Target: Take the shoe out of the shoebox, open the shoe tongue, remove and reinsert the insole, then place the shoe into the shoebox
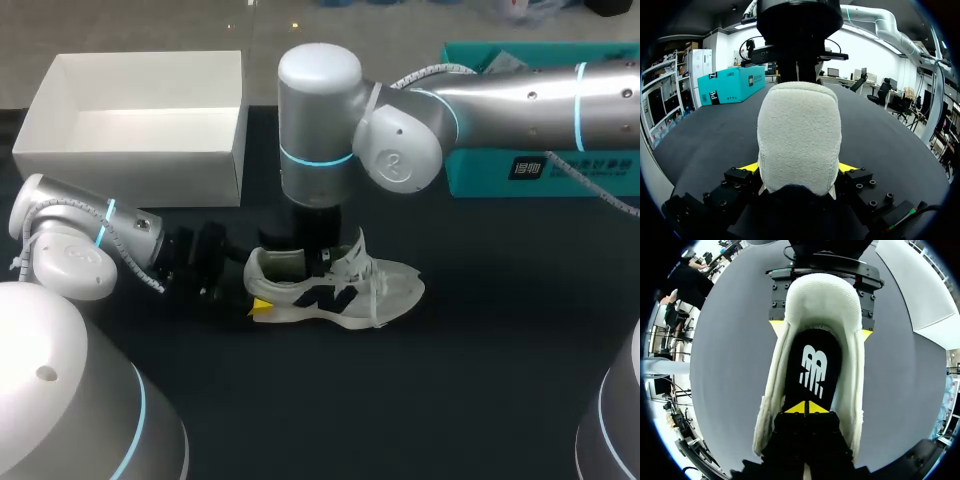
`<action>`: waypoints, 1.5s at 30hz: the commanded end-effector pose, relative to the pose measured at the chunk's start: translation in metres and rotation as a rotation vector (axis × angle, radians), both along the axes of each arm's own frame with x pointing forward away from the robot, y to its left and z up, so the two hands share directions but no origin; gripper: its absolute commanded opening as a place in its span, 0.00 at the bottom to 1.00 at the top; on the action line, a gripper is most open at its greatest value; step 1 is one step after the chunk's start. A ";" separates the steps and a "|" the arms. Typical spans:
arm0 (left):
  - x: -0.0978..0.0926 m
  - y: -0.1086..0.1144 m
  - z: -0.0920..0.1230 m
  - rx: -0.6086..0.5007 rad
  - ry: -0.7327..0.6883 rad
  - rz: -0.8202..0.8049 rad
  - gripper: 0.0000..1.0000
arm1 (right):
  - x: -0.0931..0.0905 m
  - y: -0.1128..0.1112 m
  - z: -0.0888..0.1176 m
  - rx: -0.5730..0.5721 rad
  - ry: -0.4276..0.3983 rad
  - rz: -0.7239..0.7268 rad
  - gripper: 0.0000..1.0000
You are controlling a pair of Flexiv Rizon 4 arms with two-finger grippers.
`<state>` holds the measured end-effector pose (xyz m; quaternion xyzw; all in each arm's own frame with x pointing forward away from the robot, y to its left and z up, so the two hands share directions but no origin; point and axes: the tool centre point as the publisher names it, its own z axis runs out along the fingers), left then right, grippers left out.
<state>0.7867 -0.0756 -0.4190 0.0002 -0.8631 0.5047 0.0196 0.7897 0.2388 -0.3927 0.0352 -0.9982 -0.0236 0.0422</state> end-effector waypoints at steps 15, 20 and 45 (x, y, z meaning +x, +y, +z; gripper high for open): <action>0.000 0.000 -0.001 0.002 0.002 -0.001 0.00 | -0.006 -0.006 0.005 -0.013 -0.088 -0.187 0.00; 0.000 0.000 -0.001 0.002 0.002 -0.001 0.00 | -0.006 -0.006 0.005 -0.013 -0.088 -0.187 0.00; 0.000 0.000 -0.001 0.002 0.002 -0.001 0.00 | 0.008 -0.007 -0.016 -0.016 -0.174 -0.252 0.00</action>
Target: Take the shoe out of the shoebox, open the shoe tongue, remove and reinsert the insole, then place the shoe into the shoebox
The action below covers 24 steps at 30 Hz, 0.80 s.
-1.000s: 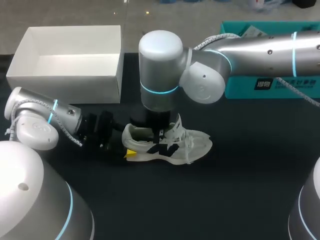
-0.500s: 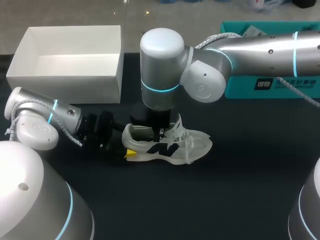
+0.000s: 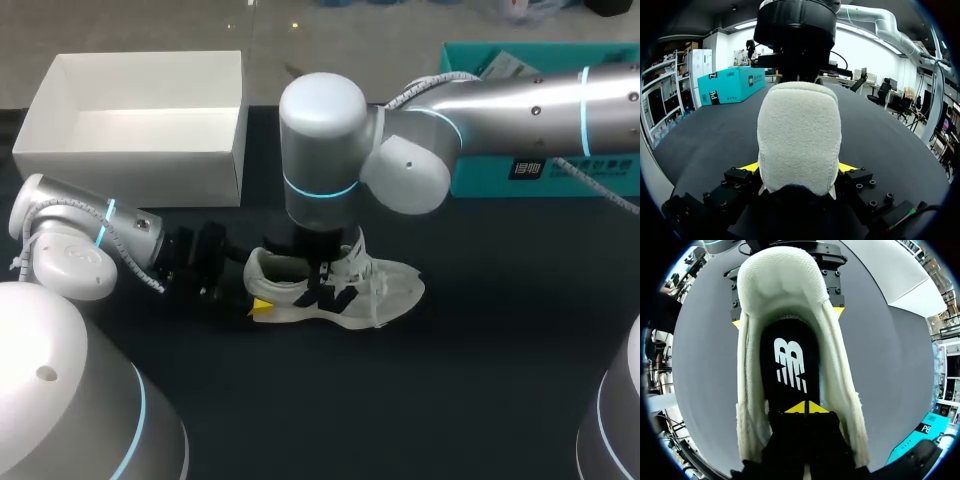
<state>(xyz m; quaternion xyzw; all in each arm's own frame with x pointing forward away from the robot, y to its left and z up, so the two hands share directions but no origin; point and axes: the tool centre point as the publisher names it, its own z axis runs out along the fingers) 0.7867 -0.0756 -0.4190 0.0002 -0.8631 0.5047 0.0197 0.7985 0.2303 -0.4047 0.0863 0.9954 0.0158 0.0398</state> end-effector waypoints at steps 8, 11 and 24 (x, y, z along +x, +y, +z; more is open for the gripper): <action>0.000 0.000 -0.001 0.002 0.002 -0.001 0.00 | 0.006 0.004 -0.008 0.004 -0.039 -0.009 0.00; 0.000 0.000 -0.001 0.002 0.002 -0.001 0.00 | 0.009 0.002 -0.009 0.003 -0.046 -0.010 0.00; 0.000 0.000 -0.001 0.002 0.002 -0.001 0.00 | 0.005 -0.002 -0.030 -0.033 0.005 -0.005 0.30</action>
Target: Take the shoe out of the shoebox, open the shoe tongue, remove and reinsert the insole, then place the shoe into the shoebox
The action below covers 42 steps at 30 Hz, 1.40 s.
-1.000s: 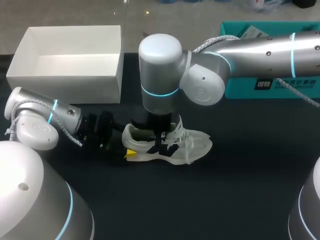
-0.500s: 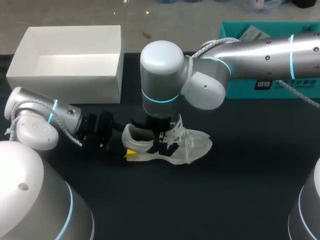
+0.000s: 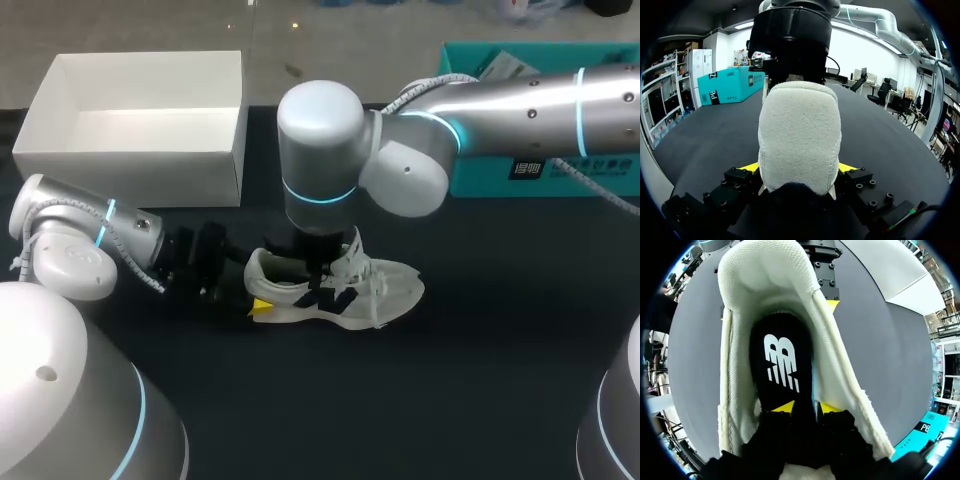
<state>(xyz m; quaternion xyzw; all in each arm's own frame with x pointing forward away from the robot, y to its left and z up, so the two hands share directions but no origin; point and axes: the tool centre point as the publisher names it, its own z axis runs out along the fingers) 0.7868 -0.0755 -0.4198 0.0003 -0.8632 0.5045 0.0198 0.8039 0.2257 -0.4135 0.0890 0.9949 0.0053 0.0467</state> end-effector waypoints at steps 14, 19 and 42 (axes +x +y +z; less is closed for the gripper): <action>0.000 0.000 0.000 0.001 0.001 -0.001 0.00 | -0.027 0.004 -0.071 -0.062 0.248 0.047 0.36; 0.000 0.000 0.000 0.001 0.001 -0.001 0.00 | -0.038 0.005 -0.083 -0.058 0.361 0.071 0.35; 0.000 0.000 0.000 0.001 0.001 -0.001 0.00 | -0.039 -0.011 -0.025 -0.041 0.380 0.086 0.00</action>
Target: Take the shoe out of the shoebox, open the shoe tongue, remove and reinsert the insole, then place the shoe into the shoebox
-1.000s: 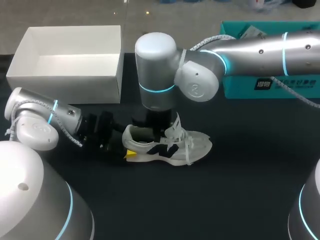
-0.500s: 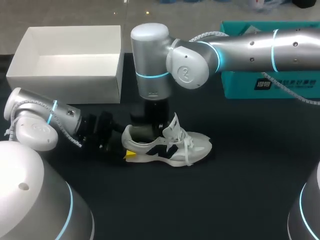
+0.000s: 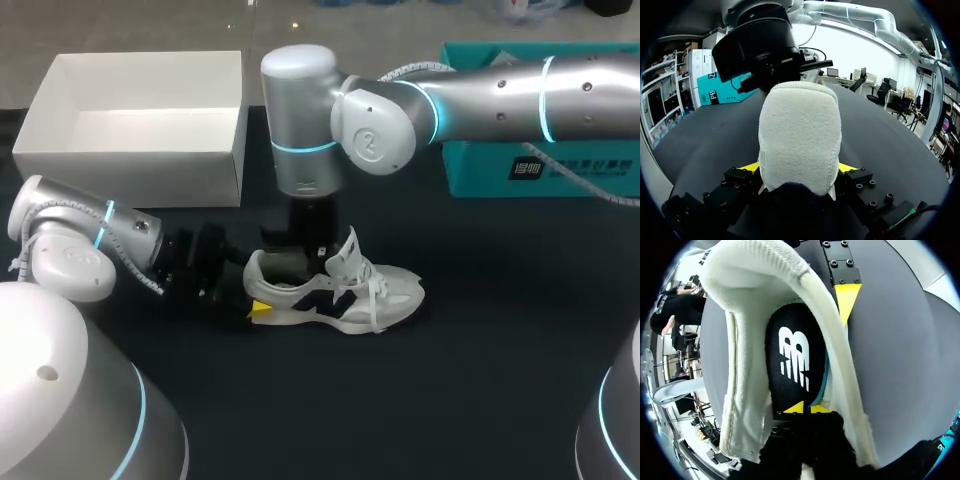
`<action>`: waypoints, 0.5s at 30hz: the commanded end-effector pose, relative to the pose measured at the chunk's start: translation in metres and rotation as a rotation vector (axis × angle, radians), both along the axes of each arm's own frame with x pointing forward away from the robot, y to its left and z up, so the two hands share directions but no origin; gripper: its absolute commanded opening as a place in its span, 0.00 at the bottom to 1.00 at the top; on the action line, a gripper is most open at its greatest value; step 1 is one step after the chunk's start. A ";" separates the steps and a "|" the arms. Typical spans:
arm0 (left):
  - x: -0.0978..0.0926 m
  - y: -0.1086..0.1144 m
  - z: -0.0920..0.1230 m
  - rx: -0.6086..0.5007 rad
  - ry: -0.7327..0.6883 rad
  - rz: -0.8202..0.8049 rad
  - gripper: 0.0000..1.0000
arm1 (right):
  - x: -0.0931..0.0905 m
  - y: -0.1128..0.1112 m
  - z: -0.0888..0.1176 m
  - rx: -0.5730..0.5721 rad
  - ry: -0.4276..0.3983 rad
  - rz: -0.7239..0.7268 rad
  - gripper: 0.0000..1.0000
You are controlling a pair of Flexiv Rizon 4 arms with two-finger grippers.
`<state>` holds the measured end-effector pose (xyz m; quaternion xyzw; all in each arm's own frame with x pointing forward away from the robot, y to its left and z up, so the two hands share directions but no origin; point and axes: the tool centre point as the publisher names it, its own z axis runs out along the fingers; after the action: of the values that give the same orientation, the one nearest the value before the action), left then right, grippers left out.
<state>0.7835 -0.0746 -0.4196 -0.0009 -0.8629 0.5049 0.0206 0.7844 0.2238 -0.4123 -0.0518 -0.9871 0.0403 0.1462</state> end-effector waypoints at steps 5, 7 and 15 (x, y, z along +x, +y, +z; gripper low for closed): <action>0.004 -0.001 -0.001 0.003 0.001 0.001 0.00 | -0.014 -0.014 0.006 0.065 -0.040 0.032 0.00; 0.004 -0.001 -0.001 0.003 0.001 0.001 0.00 | -0.012 -0.014 0.015 0.079 -0.050 0.039 0.00; 0.004 -0.001 -0.001 0.003 0.001 0.001 0.00 | -0.007 -0.011 0.043 0.120 -0.079 0.057 0.00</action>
<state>0.7845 -0.0749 -0.4190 -0.0006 -0.8629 0.5050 0.0200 0.7826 0.2198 -0.3821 -0.0174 -0.9927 -0.0100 0.1192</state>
